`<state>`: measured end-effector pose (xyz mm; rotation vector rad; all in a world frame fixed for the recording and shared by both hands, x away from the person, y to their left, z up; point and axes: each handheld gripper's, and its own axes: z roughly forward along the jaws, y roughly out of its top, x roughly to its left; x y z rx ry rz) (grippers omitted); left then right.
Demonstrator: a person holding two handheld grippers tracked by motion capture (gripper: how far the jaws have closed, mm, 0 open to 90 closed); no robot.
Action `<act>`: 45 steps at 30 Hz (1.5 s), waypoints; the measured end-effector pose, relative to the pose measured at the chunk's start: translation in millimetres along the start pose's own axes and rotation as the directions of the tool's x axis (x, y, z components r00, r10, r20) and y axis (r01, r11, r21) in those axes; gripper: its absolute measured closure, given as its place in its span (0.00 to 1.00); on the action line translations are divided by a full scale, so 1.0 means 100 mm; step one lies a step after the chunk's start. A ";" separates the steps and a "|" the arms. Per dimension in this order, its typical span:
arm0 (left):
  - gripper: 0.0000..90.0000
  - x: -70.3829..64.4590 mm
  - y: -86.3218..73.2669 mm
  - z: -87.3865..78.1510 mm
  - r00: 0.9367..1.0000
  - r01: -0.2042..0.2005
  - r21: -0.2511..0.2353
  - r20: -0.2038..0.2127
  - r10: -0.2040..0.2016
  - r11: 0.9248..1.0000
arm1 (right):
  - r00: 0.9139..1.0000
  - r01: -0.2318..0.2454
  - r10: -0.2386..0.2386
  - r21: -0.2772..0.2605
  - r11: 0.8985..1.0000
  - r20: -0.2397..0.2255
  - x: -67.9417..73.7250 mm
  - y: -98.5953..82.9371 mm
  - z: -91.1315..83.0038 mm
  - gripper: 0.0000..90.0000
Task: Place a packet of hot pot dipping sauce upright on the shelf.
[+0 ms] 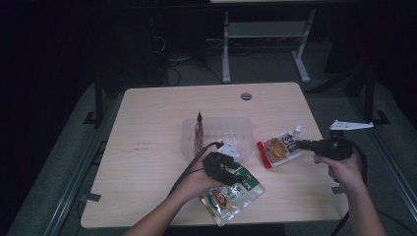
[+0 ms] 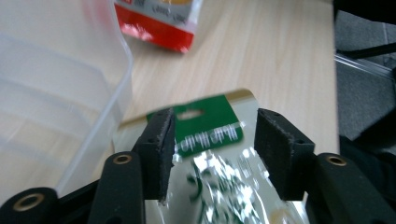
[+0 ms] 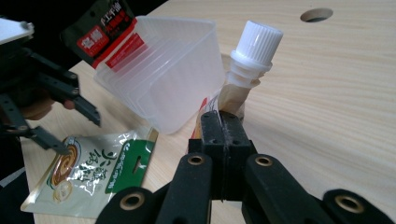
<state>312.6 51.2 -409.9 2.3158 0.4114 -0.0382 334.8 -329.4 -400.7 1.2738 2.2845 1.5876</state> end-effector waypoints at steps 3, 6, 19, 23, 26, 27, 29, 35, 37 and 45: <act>0.49 -0.02 -0.10 -0.14 1.000 -0.010 -0.005 0.004 0.010 1.000 | 1.000 0.016 -0.016 -0.008 1.000 0.008 0.04 0.04 -0.02 1.00; 0.46 -0.03 -0.24 -0.27 1.000 -0.004 0.001 0.000 0.004 1.000 | 1.000 0.026 -0.025 -0.020 0.999 0.011 0.09 0.10 -0.04 1.00; 0.40 0.14 -0.85 -0.84 0.995 0.062 -0.015 -0.079 -0.063 0.998 | 0.999 0.036 -0.034 -0.049 0.998 0.025 0.24 0.36 -0.02 1.00; 0.39 0.20 -1.05 -1.03 0.989 0.084 -0.018 -0.120 -0.085 0.996 | 0.999 0.044 -0.042 -0.064 0.997 0.021 0.27 0.43 -0.01 1.00; 0.38 0.24 -1.21 -1.14 0.982 0.111 -0.031 -0.149 -0.115 0.993 | 0.999 0.048 -0.047 -0.073 0.996 0.018 0.30 0.49 0.01 1.00; 0.38 0.26 -1.26 -1.17 0.979 0.123 -0.034 -0.157 -0.127 0.992 | 0.999 0.048 -0.047 -0.072 0.996 0.020 0.31 0.50 0.01 1.00; 0.38 0.27 -1.36 -1.23 0.974 0.146 -0.040 -0.167 -0.150 0.989 | 0.999 0.044 -0.042 -0.083 0.996 0.019 0.33 0.54 0.00 1.00; 0.38 0.30 -1.59 -1.40 0.959 0.185 -0.046 -0.209 -0.190 0.982 | 0.998 0.060 -0.061 -0.115 0.991 -0.001 0.40 0.66 0.01 1.00; 0.38 0.30 -1.62 -1.44 0.952 0.202 -0.058 -0.222 -0.210 0.978 | 0.998 0.067 -0.068 -0.119 0.991 -0.006 0.42 0.70 0.04 1.00; 0.38 0.30 -1.74 -1.51 0.938 0.235 -0.072 -0.245 -0.246 0.969 | 0.995 0.089 -0.093 -0.138 0.986 -0.023 0.50 0.87 0.14 1.00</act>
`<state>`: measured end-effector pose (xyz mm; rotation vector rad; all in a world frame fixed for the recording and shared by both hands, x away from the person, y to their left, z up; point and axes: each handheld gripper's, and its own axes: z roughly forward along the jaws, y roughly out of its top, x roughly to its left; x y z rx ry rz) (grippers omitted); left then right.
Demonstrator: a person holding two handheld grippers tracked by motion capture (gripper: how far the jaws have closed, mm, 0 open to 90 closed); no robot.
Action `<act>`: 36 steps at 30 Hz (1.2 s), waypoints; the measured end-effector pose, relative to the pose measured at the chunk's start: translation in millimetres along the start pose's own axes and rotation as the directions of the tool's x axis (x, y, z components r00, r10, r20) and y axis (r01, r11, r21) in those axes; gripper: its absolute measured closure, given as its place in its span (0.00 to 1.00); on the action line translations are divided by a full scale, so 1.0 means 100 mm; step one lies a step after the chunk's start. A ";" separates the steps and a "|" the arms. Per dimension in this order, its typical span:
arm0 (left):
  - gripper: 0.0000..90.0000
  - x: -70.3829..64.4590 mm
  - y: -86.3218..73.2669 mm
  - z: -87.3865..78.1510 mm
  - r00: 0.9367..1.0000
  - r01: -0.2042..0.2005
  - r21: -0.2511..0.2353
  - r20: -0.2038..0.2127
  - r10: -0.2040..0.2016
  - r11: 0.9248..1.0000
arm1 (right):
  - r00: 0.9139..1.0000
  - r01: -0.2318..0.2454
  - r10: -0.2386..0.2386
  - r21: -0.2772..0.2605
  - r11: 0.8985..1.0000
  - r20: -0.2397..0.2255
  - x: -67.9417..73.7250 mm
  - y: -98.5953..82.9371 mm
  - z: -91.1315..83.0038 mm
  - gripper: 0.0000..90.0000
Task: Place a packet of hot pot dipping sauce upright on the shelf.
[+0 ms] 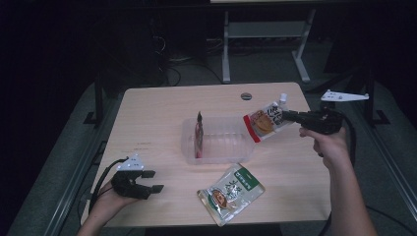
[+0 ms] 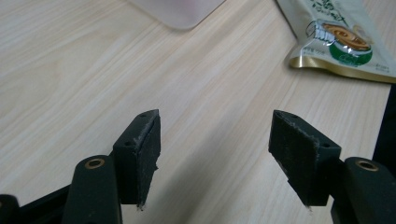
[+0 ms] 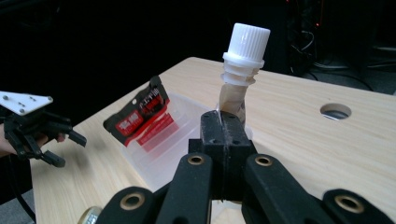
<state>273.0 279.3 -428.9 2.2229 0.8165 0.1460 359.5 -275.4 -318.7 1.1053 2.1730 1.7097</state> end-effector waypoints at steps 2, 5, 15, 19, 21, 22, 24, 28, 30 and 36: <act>0.38 0.01 -0.03 -0.02 1.000 0.007 0.001 -0.004 -0.007 1.000 | 1.000 0.002 -0.002 -0.008 1.000 -0.004 0.01 0.03 0.03 1.00; 0.38 0.02 -0.05 -0.05 1.000 0.015 -0.004 -0.013 -0.015 1.000 | 1.000 0.011 -0.011 -0.003 1.000 -0.012 0.03 0.07 0.07 1.00; 0.38 0.06 -0.07 -0.05 1.000 0.018 0.001 -0.017 -0.018 1.000 | 1.000 0.011 -0.010 0.042 0.999 -0.017 0.13 0.08 0.39 1.00; 0.38 0.06 -0.06 -0.04 1.000 0.013 0.008 -0.015 -0.013 1.000 | 1.000 0.004 -0.003 0.069 0.998 -0.009 0.15 0.03 0.49 1.00; 0.38 0.05 -0.06 -0.04 1.000 0.015 0.010 -0.011 -0.015 1.000 | 1.000 0.007 -0.006 0.079 0.997 -0.006 0.15 0.02 0.53 1.00; 0.38 0.05 -0.06 -0.03 1.000 0.010 0.011 -0.009 -0.010 1.000 | 1.000 0.007 -0.007 0.086 0.996 -0.005 0.16 0.01 0.54 1.00; 0.38 0.06 -0.06 -0.03 1.000 0.001 0.022 -0.009 -0.001 1.000 | 1.000 0.011 -0.011 0.095 0.995 0.006 0.17 0.00 0.57 1.00; 0.38 0.05 -0.05 -0.01 1.000 0.006 0.022 -0.004 -0.006 1.000 | 1.000 0.010 -0.011 0.111 0.994 0.009 0.18 -0.02 0.60 1.00; 0.38 0.05 -0.05 0.00 1.000 0.004 0.024 0.000 -0.004 1.000 | 1.000 0.014 -0.016 0.116 0.993 0.019 0.19 -0.03 0.61 1.00; 0.38 0.05 -0.05 0.01 1.000 -0.002 0.031 0.002 0.002 1.000 | 1.000 0.022 -0.024 0.134 0.991 0.018 0.21 -0.02 0.61 1.00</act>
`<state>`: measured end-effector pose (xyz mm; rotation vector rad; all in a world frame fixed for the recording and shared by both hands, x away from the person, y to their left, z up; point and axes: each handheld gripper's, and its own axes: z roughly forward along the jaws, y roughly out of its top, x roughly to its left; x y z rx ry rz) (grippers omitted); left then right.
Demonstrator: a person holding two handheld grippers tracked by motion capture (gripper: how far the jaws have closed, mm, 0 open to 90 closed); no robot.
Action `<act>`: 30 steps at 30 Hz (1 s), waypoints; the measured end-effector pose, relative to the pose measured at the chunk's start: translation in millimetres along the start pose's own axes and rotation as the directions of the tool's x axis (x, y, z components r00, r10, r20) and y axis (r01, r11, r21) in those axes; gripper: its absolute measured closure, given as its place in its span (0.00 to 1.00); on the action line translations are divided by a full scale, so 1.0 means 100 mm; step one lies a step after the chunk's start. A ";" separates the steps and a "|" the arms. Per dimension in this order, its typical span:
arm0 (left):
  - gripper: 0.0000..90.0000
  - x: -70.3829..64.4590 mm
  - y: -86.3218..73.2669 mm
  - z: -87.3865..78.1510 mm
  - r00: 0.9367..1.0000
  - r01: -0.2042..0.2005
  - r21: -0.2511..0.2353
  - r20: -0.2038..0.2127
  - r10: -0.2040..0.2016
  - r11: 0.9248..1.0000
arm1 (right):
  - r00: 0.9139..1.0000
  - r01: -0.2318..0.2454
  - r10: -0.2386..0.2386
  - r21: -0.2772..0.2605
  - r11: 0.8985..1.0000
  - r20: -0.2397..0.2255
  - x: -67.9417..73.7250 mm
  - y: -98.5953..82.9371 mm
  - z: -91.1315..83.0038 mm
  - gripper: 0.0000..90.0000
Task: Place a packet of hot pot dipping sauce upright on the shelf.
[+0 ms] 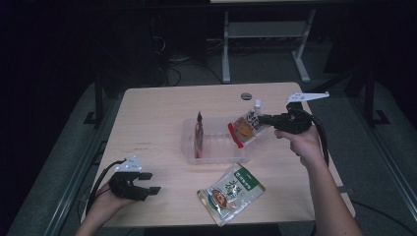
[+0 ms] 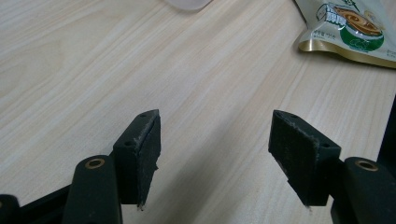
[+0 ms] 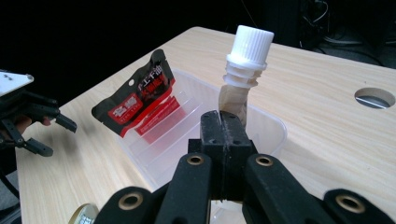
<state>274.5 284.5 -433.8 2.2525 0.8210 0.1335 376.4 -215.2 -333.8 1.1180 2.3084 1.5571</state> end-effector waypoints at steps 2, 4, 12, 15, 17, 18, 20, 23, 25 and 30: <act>0.38 0.00 0.00 0.00 1.000 -0.001 0.001 0.001 0.001 1.000 | 1.000 0.005 -0.005 0.006 1.000 -0.004 0.00 0.00 -0.01 1.00; 0.38 0.00 0.00 0.01 1.000 0.003 0.003 0.004 -0.003 1.000 | 1.000 0.003 -0.003 0.014 1.000 0.004 0.00 0.00 -0.02 0.99; 0.38 -0.01 0.01 0.03 1.000 -0.003 0.014 0.012 0.002 1.000 | 1.000 0.009 -0.010 0.075 0.997 0.011 0.02 -0.02 -0.03 0.99; 0.38 -0.01 0.01 0.04 1.000 0.000 0.018 0.015 0.000 1.000 | 1.000 0.005 -0.006 0.083 0.997 0.012 0.03 -0.03 -0.02 0.99; 0.38 -0.02 0.01 0.04 1.000 -0.002 0.019 0.015 0.001 1.000 | 1.000 0.003 -0.005 0.099 0.995 0.020 0.03 -0.04 -0.01 0.99; 0.38 -0.02 0.02 0.04 1.000 -0.003 0.018 0.016 0.003 1.000 | 1.000 0.003 -0.006 0.103 0.995 0.020 0.04 -0.04 0.00 0.99; 0.38 -0.02 0.02 0.05 1.000 -0.006 0.017 0.017 0.005 1.000 | 1.000 0.007 -0.009 0.110 0.994 0.013 0.06 -0.04 0.02 0.99; 0.38 -0.01 0.02 0.05 1.000 -0.006 0.017 0.018 0.006 1.000 | 1.000 0.011 -0.012 0.109 0.994 0.009 0.08 -0.03 0.06 0.99; 0.38 -0.02 0.02 0.05 1.000 -0.005 0.015 0.018 0.005 1.000 | 1.000 0.017 -0.017 0.106 0.994 0.007 0.09 -0.03 0.09 0.99; 0.38 -0.01 0.02 0.04 1.000 -0.005 0.017 0.018 0.005 1.000 | 1.000 0.019 -0.020 0.097 0.995 0.005 0.10 -0.01 0.15 0.99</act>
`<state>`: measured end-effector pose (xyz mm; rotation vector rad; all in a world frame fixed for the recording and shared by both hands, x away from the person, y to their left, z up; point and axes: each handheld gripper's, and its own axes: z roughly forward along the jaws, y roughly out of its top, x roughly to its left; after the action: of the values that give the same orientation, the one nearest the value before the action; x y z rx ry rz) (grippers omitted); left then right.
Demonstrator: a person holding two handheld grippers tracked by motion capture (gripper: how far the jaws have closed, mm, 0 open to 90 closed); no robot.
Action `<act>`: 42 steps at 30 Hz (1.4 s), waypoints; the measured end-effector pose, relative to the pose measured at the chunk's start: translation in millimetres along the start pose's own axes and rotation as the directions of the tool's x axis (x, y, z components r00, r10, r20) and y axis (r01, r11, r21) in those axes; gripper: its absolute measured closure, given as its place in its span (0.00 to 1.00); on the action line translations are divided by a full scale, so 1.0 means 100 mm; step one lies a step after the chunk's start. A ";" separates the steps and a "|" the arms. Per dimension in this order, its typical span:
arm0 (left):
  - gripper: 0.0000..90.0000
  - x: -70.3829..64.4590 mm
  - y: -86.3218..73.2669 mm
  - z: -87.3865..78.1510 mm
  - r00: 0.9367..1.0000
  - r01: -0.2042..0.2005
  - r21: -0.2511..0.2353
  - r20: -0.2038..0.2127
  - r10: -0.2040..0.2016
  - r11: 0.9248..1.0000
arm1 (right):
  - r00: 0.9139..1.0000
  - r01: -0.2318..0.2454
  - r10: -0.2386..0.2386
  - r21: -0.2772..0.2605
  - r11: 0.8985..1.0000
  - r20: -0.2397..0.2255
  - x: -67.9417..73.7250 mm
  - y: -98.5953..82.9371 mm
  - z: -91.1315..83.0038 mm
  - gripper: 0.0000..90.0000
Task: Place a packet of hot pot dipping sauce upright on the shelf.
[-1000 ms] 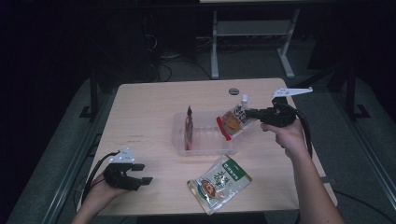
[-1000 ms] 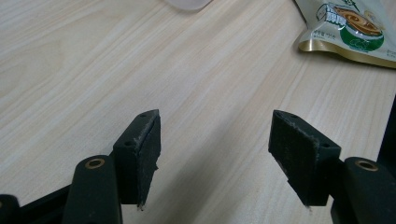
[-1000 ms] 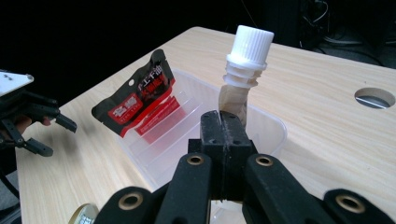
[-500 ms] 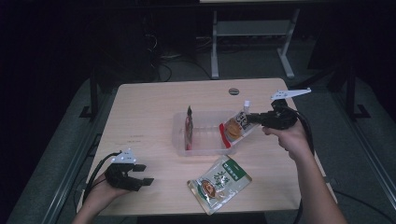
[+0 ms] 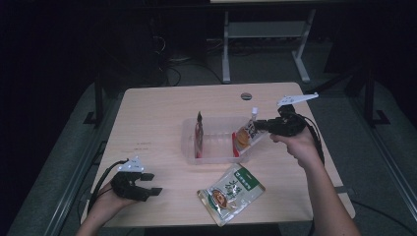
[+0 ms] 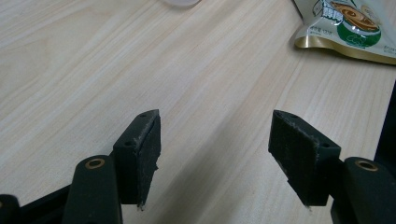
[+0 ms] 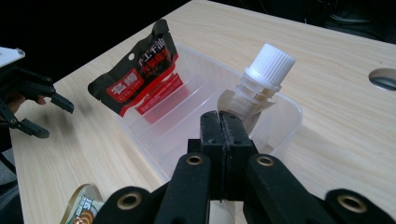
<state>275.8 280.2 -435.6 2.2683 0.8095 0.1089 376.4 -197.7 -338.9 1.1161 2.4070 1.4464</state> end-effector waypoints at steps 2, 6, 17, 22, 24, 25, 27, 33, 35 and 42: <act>0.38 0.00 0.00 0.00 1.000 0.003 -0.001 0.000 -0.003 1.000 | 1.000 0.003 -0.003 -0.004 1.000 -0.002 0.00 0.01 0.03 0.99; 0.38 0.00 0.00 0.00 1.000 0.008 0.002 0.001 -0.008 1.000 | 1.000 0.006 -0.006 -0.008 1.000 -0.003 0.01 0.02 0.10 0.99; 0.38 0.02 -0.01 0.01 1.000 0.007 0.003 0.001 -0.007 1.000 | 1.000 0.019 -0.019 0.001 1.000 -0.007 0.08 0.07 0.34 0.99; 0.38 0.02 -0.01 0.02 1.000 0.003 0.006 0.002 -0.003 1.000 | 0.999 0.043 -0.043 0.033 0.999 -0.002 0.13 0.06 0.46 0.97; 0.38 0.02 -0.01 0.02 1.000 0.004 0.006 0.003 -0.004 1.000 | 0.999 0.040 -0.040 0.026 0.999 -0.007 0.13 0.07 0.46 0.95; 0.38 0.02 -0.01 0.02 1.000 -0.001 0.010 0.004 0.001 1.000 | 0.999 0.041 -0.041 0.024 0.999 -0.009 0.14 0.07 0.45 0.94; 0.38 0.01 -0.01 0.02 1.000 0.008 0.005 0.005 -0.008 1.000 | 0.999 0.039 -0.039 0.005 0.999 -0.021 0.14 0.07 0.41 0.87; 0.38 0.01 -0.01 0.03 1.000 -0.002 0.010 0.005 0.002 1.000 | 0.999 0.033 -0.033 -0.001 0.999 -0.039 0.14 0.06 0.27 0.61; 0.38 0.00 -0.01 0.04 1.000 0.011 0.009 0.011 -0.011 1.000 | 0.999 0.033 -0.033 -0.003 0.999 -0.034 0.14 0.04 0.20 0.55; 0.37 -0.01 -0.02 0.06 1.000 0.006 0.013 0.015 -0.006 1.000 | 0.998 0.065 -0.065 0.005 0.998 -0.017 0.12 -0.10 0.02 0.44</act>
<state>275.7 277.5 -440.9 2.2765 0.8111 0.0833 363.4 -190.8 -345.1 1.0210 2.4358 1.4363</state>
